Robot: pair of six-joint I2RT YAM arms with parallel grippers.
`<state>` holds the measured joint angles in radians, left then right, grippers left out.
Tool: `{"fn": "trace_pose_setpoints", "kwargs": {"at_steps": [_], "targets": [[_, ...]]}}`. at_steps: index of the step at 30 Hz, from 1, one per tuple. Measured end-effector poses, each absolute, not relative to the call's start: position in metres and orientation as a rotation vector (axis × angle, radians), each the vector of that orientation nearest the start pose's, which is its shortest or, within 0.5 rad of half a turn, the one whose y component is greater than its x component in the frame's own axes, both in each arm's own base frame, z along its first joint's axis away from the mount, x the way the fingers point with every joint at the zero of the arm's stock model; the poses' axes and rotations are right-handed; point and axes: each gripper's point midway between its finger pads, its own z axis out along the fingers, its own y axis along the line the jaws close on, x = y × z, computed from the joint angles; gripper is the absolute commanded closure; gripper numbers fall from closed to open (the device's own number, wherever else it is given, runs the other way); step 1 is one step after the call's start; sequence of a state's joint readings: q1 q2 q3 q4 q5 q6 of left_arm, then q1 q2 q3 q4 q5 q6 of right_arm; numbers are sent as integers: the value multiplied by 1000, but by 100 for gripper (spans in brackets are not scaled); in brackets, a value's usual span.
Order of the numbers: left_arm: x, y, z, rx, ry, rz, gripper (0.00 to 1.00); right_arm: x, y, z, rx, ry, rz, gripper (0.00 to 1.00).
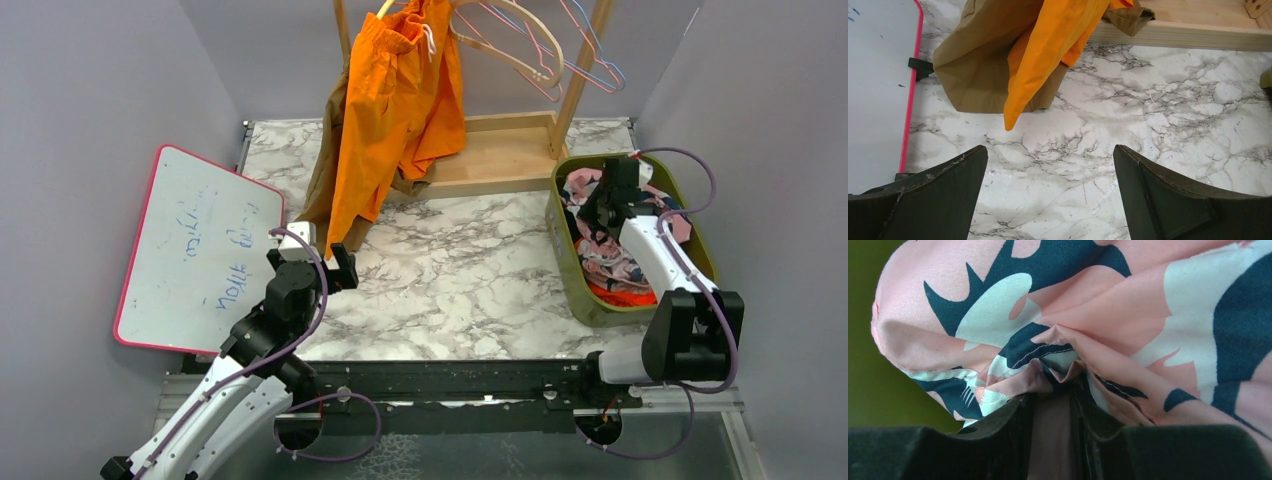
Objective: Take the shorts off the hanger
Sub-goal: Place the shorts in the basket, then pick up the hanger from the clothes rod.
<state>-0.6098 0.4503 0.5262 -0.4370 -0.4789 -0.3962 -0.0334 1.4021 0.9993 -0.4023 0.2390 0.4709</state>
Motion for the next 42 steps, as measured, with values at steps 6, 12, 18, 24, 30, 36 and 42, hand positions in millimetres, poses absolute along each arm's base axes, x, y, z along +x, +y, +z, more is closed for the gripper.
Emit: {"fn": "trace_pose_setpoints", "kwargs": {"at_steps": [6,12,18,24,30,36,42], "targets": [[227,-78,185,-112,1900,-218,1,363,-42,142,696,2204,-108,61],[228,-78,185,-112,1900,-218,1,358,-29,181,610,2164,-12,40],[228,-78,185,-112,1900,-218,1,347,-13,242,503,2025,119,29],[228,-78,185,-112,1900,-218,1,342,4,274,417,1980,219,20],[227,-78,185,-112,1900,-218,1,333,43,283,260,1983,443,4],[228,-77,185,-113,1899,-218,1,313,90,293,77,1921,746,0],[228,-77,185,-114,1899,-218,1,299,119,295,-68,1896,947,0]]}}
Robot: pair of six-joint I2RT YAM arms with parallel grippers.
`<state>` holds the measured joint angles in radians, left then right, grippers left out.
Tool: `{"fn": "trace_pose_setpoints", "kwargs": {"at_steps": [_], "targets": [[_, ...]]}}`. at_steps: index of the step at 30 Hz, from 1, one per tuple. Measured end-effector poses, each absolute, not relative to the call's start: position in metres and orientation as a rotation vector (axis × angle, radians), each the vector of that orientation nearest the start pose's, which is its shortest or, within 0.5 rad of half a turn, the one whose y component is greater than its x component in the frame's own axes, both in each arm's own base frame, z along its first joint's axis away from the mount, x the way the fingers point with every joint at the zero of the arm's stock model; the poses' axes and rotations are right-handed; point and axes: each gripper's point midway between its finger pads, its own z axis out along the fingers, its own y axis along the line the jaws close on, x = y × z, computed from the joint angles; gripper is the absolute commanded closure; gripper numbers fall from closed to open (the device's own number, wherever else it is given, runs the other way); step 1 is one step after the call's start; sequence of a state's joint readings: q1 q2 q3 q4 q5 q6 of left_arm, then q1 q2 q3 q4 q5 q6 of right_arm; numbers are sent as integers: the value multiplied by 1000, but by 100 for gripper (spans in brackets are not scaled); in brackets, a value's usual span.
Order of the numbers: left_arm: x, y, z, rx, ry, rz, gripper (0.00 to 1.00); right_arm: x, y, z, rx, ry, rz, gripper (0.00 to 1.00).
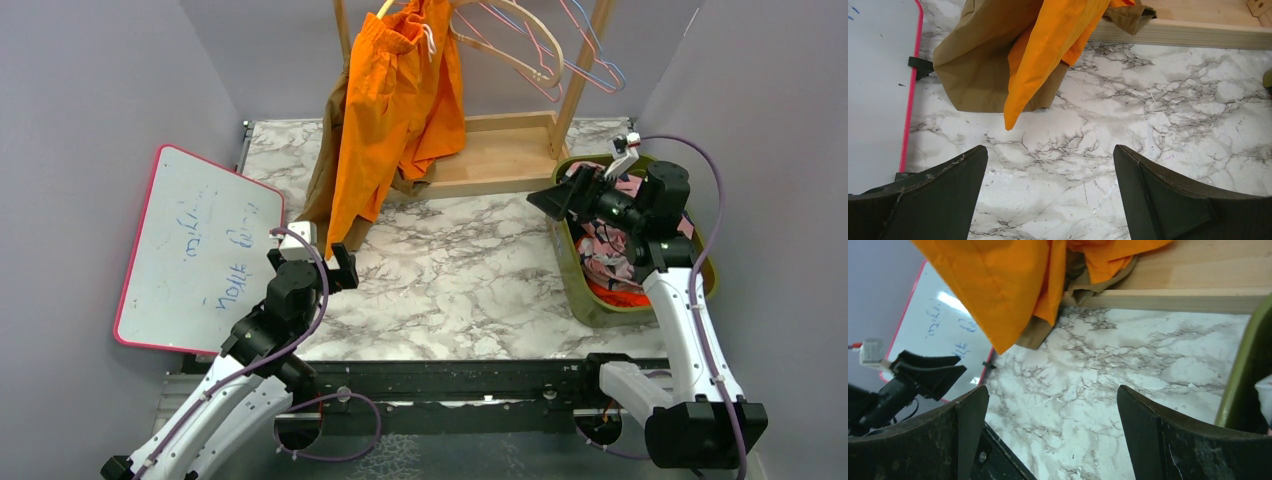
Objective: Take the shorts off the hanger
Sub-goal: Pick up the hanger from the clothes rod.
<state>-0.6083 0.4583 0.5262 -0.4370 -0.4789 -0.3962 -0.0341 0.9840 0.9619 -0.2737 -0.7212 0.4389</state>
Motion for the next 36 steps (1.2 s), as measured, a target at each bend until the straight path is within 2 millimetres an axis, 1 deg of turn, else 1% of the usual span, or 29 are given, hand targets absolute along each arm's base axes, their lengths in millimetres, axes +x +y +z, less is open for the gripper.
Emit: {"fn": "trace_pose_setpoints", "kwargs": {"at_steps": [5,7,9,12,17,20,22,26,28,30,33,36], "targets": [[228,-77,184,-114,1904,-214,1,285,137,306,-199,1858,1061,0],[229,-77,183,-115,1909,-208,1,281,145,307,-243,1850,1085,0],[229,-77,182,-114,1914,-204,1,274,157,306,-295,1851,1114,0],[230,-77,179,-113,1924,-199,1,260,184,302,-393,1858,1146,2],[230,-79,177,-105,1937,-203,1,233,244,288,-575,1874,1126,3],[230,-78,176,-107,1937,-200,1,220,267,282,-643,1869,1073,4],[231,-78,176,-108,1937,-200,1,216,281,281,-679,1862,1025,5],[231,-78,176,-108,1937,-200,1,217,312,281,-739,1850,925,6],[231,-78,176,-108,1937,-200,1,214,328,272,-773,1862,875,6],[231,-78,177,-109,1937,-200,1,211,339,257,-802,1889,835,5],[230,-77,178,-111,1931,-203,1,205,352,230,-842,1943,772,4],[230,-77,180,-114,1923,-207,1,203,359,203,-864,2005,686,3]]}}
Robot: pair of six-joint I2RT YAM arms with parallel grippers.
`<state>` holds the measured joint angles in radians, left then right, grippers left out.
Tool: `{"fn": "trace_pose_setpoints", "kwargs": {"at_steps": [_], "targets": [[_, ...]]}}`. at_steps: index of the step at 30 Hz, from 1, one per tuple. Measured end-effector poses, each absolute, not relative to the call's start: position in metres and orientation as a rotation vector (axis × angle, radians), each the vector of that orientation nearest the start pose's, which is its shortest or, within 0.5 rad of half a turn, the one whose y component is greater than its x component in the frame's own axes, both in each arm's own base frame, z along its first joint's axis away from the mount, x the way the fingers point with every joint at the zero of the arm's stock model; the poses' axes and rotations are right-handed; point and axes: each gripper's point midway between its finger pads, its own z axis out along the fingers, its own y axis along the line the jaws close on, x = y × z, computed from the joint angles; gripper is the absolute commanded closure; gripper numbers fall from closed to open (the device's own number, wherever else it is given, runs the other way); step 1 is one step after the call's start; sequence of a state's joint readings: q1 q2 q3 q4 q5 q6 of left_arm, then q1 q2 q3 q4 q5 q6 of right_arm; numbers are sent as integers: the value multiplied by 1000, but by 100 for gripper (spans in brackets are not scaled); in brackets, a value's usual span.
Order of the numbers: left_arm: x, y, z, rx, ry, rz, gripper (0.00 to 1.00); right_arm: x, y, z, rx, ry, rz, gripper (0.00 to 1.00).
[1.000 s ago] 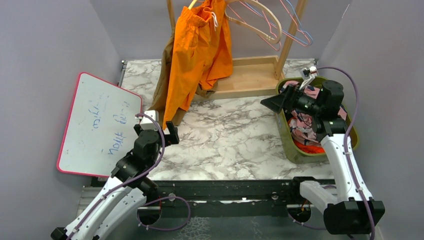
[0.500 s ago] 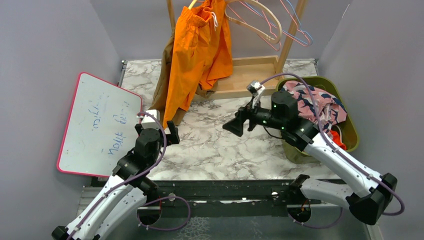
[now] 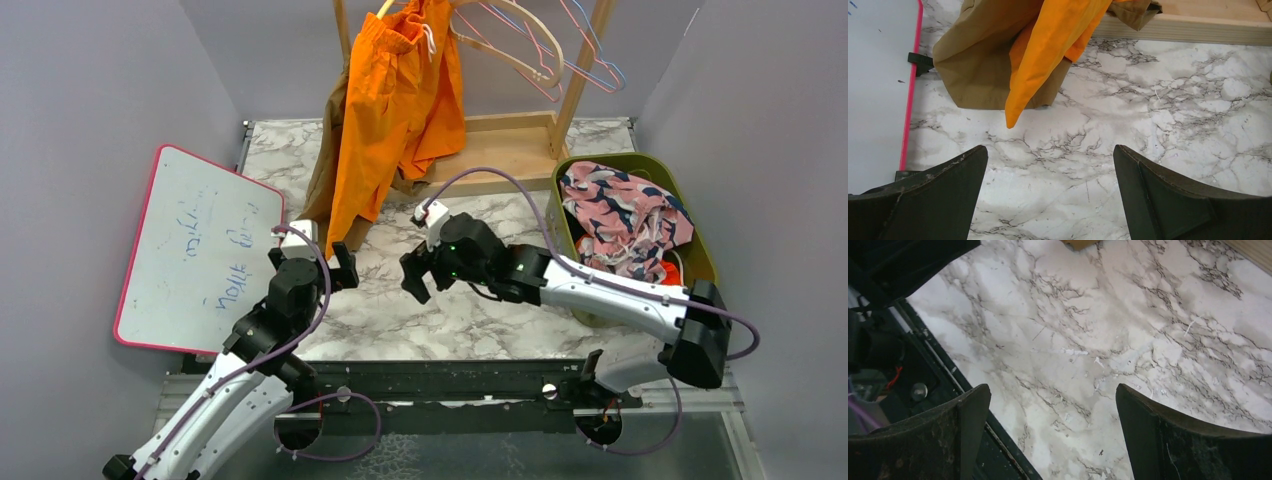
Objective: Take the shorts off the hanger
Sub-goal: Pick up the hanger from the clothes rod.
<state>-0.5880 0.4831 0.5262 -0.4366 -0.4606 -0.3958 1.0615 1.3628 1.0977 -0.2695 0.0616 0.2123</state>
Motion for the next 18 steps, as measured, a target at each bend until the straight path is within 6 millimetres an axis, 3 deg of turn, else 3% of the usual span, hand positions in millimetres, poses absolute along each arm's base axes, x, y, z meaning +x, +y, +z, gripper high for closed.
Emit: {"fn": "trace_pose_setpoints", "kwargs": {"at_steps": [3,6,12,18], "targets": [[230,-77,180,-115,1921,-208,1,210,362,188,-851,2065,586,3],[230,-77,180,-115,1921,-208,1,232,370,202,-783,2056,488,1],[229,-76,181,-116,1918,-210,1,287,391,293,-543,1886,392,0],[227,-75,188,-125,1888,-228,1,330,417,386,-339,1713,424,0]]}}
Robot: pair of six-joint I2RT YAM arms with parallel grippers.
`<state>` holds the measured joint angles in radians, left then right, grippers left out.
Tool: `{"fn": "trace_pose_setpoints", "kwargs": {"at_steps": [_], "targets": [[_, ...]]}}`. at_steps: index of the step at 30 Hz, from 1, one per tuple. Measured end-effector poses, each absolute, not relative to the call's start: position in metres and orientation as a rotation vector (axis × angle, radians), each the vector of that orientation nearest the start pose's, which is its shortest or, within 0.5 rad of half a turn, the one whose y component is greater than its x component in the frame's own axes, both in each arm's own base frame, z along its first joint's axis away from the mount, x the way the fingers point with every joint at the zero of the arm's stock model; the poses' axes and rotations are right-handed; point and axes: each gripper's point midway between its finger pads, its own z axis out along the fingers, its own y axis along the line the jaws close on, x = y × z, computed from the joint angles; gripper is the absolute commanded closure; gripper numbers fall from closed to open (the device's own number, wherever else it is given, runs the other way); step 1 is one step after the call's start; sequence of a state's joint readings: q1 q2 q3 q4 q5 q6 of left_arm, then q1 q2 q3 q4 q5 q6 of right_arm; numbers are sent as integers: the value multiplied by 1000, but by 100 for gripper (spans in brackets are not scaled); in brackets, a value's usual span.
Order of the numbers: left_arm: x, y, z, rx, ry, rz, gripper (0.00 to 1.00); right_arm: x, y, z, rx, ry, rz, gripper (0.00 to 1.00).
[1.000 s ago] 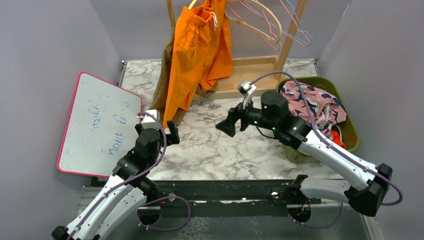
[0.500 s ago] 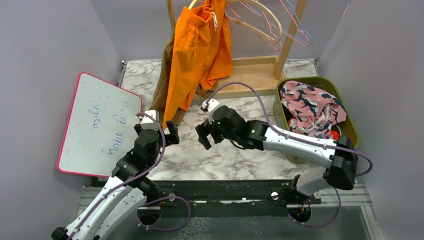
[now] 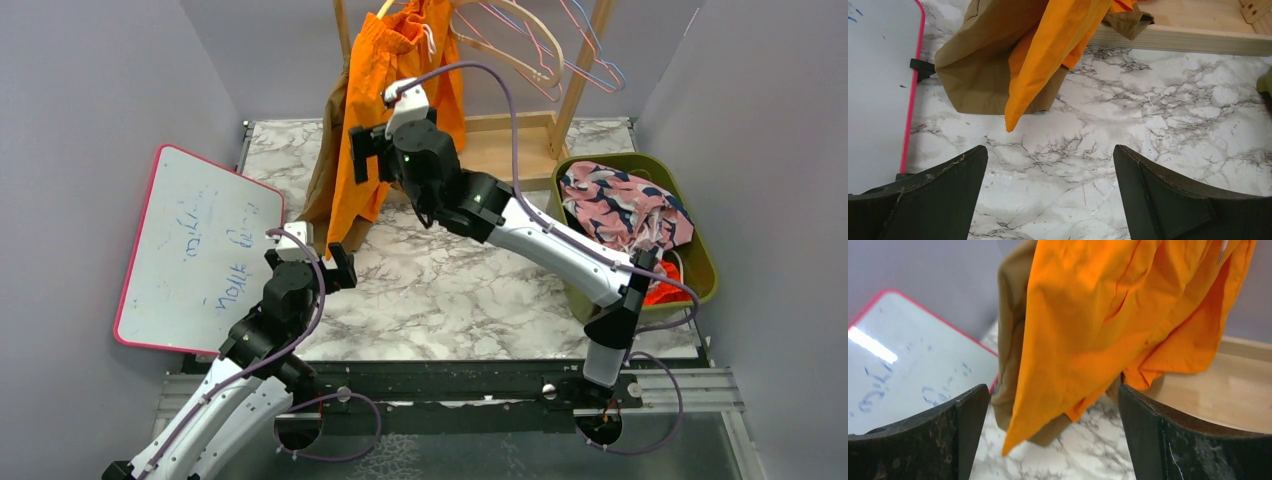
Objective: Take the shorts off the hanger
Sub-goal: Pick up the hanger from the clothes rod.
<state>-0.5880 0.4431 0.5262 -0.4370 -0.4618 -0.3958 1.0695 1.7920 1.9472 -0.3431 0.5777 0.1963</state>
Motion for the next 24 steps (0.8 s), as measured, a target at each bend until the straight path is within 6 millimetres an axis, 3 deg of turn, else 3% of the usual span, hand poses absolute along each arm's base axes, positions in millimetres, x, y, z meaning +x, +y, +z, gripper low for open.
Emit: {"fn": "trace_pose_setpoints", "kwargs": {"at_steps": [4,8,16,20,24], "targets": [[227,-75,189,-126,1885,-230,1,359,421,428,-234,1631,455,2],[227,-74,189,-127,1886,-228,1,384,421,449,-155,1561,478,3],[229,-75,184,-122,1906,-217,1,422,442,453,-89,1488,513,7],[229,-75,183,-121,1908,-216,1,437,446,442,-81,1486,502,35],[229,-76,183,-121,1908,-216,1,447,441,435,-61,1488,471,40]]}}
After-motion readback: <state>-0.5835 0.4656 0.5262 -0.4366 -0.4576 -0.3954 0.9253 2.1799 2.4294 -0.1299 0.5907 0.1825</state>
